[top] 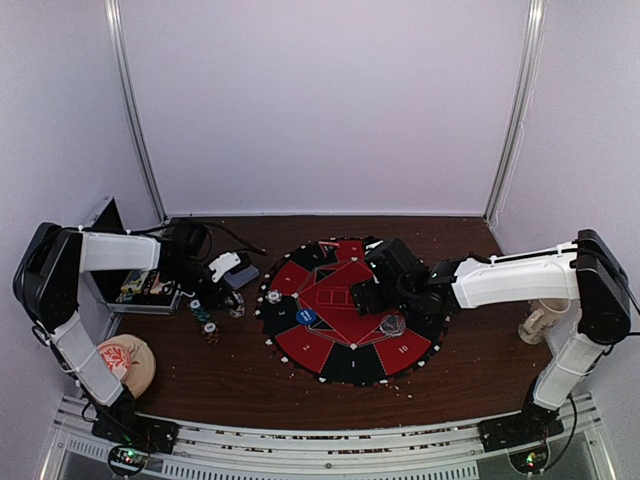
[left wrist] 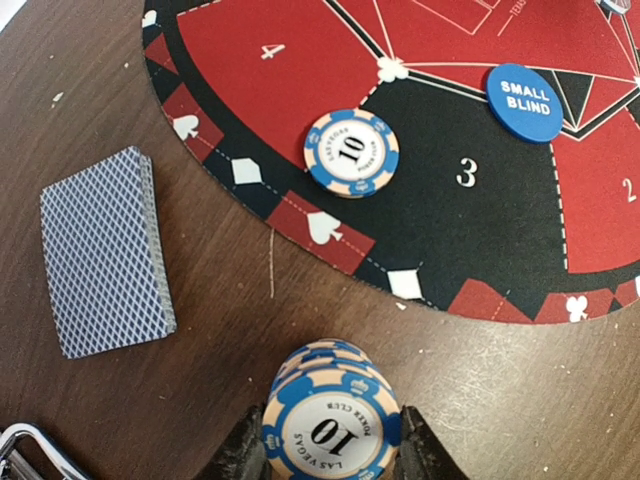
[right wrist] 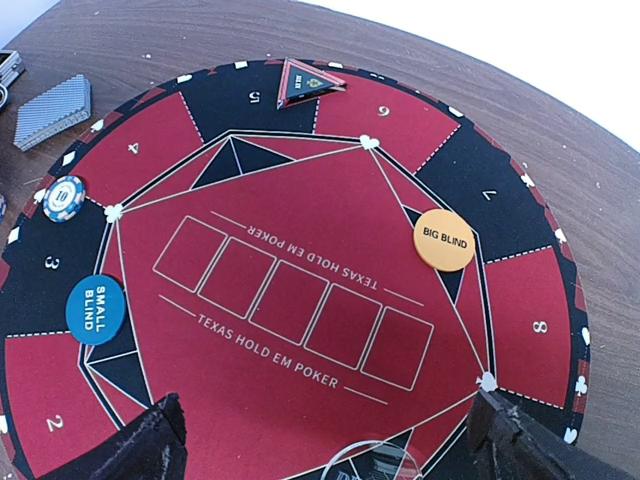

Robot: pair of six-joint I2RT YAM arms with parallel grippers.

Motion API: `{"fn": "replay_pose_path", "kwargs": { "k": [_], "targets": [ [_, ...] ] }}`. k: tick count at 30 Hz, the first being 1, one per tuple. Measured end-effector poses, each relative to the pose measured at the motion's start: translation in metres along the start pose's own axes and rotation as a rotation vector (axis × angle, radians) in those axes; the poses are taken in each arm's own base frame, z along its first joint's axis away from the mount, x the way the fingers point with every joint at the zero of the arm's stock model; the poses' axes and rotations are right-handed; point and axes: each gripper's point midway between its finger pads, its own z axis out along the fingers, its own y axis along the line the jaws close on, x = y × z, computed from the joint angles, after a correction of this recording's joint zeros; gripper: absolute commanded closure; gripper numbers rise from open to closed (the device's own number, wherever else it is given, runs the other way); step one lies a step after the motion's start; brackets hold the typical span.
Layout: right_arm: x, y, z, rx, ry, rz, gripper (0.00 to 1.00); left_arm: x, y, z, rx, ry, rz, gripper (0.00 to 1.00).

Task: Distribute texas hold em gaming equipment
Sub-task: Pick up the pile of poker chips from the pile of poker chips.

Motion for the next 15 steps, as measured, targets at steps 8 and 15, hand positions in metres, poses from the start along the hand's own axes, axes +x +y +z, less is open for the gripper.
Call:
{"fn": "replay_pose_path", "kwargs": {
  "k": [8,15],
  "targets": [
    [0.000,0.000,0.000,0.000,0.000,0.000,0.00,-0.006,0.002,-0.009,-0.023,-0.020,0.011,0.75],
    [0.000,-0.001,0.000,0.005,-0.001,0.000,0.00,-0.017,0.001,-0.020,-0.053,-0.030,0.040,0.75]
  ]
}}
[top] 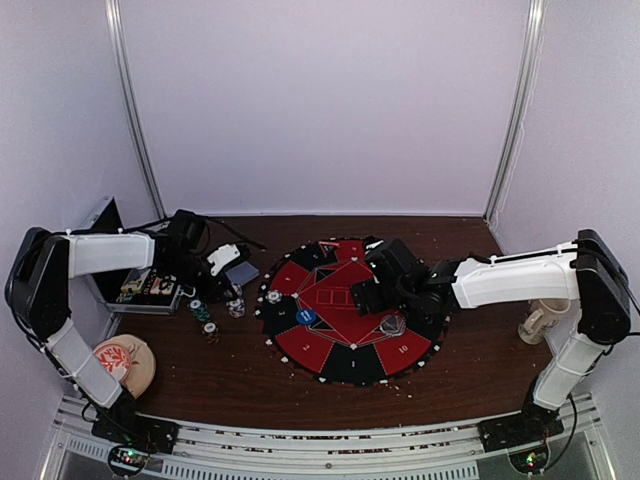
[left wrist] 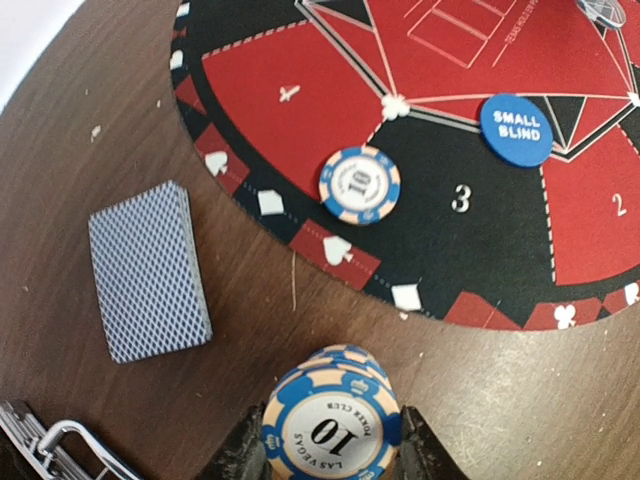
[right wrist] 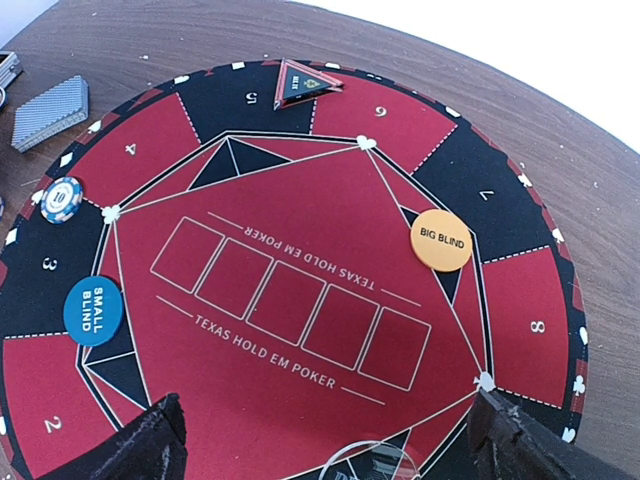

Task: Distribute texas hold em gaming equipment
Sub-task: Pick up the pile of poker chips from the pile of poker chips, then place the poker chips pile on the poker table mat.

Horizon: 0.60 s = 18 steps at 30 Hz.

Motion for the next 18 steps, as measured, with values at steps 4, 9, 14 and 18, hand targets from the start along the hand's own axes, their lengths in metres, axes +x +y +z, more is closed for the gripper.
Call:
{"fn": "replay_pose_path", "kwargs": {
  "k": [4,9,14,18],
  "targets": [
    [-0.001,-0.004,0.000,0.022,-0.008,0.002,0.00,-0.021,-0.010,-0.003,0.000,-0.017,0.058,0.75],
    [-0.005,-0.013,0.000,0.068,-0.026,0.014,0.00,-0.063,-0.030,-0.008,0.021,-0.061,0.147,0.75],
    [-0.005,-0.041,-0.006,0.132,-0.045,0.078,0.00,-0.110,-0.050,0.003,0.059,-0.100,0.228,0.75],
    [-0.013,-0.083,-0.016,0.198,-0.081,0.178,0.00,-0.135,-0.064,0.028,0.096,-0.101,0.265,0.75]
  ]
}}
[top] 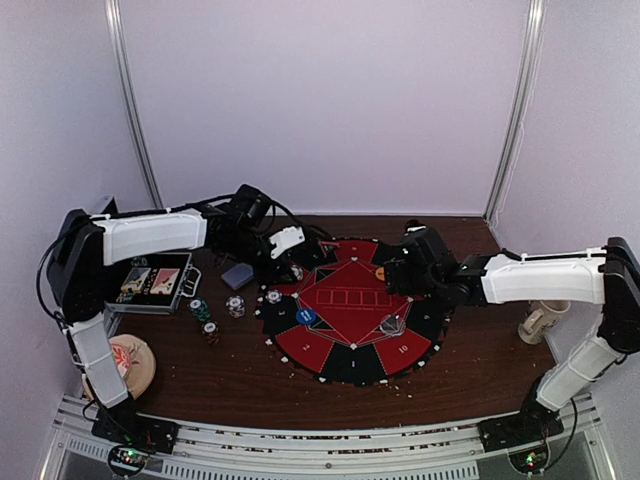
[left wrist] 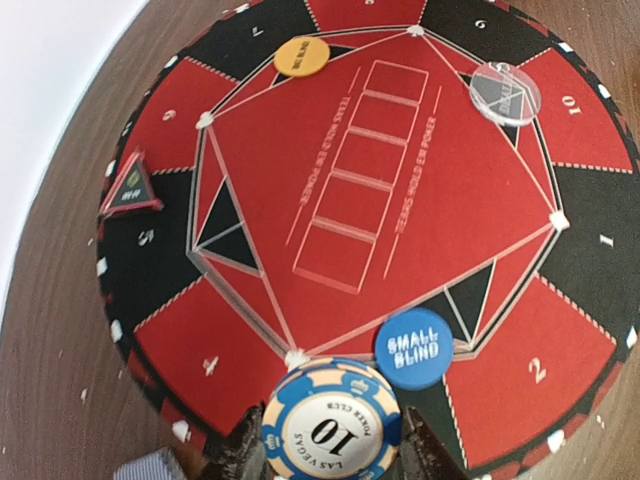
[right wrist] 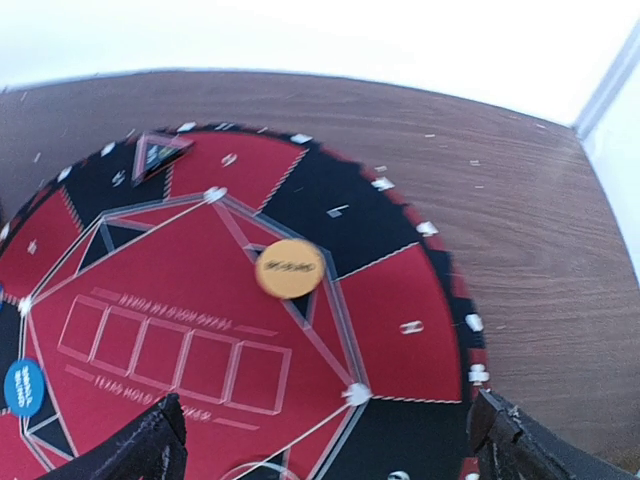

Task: Distribute texas hold em gaming equipment
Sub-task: Place the poker chips pile on the poker table mat.

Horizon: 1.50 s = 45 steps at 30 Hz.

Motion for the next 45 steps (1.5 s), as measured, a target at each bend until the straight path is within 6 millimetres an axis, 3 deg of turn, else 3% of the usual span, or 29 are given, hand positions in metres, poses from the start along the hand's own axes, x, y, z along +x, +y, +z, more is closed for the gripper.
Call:
{"fn": "replay_pose_path", "kwargs": {
  "k": [4,11,16,26,28,33,36,41,45],
  "targets": [
    [-0.012,-0.032,-0.004,0.053,-0.035,0.087,0.00,-0.018,0.000,0.028,0.029,0.006,0.010,0.76],
    [-0.020,-0.055,-0.013,0.092,-0.082,0.167,0.00,-0.043,-0.005,0.075,0.060,0.010,0.014,0.76],
    [-0.025,-0.063,-0.020,0.099,-0.107,0.192,0.00,-0.052,-0.027,0.112,0.095,0.027,0.025,0.77],
    [-0.029,-0.061,-0.020,0.084,-0.123,0.208,0.00,-0.043,-0.055,0.163,0.132,0.088,0.011,0.75],
    [-0.028,-0.060,-0.019,0.080,-0.119,0.206,0.00,-0.043,-0.056,0.164,0.132,0.090,0.007,0.67],
    [-0.029,-0.057,-0.019,0.068,-0.119,0.207,0.00,-0.045,-0.054,0.164,0.118,0.090,0.005,0.23],
    [-0.029,-0.056,-0.019,0.059,-0.119,0.208,0.00,-0.045,-0.052,0.164,0.110,0.094,0.005,0.06],
    [-0.031,-0.050,-0.018,0.025,-0.117,0.206,0.00,-0.047,-0.050,0.156,0.093,0.095,0.005,0.02],
    [-0.029,-0.035,-0.014,-0.010,-0.095,0.172,0.00,-0.061,-0.044,0.120,0.064,0.067,0.007,0.02]
  ]
}}
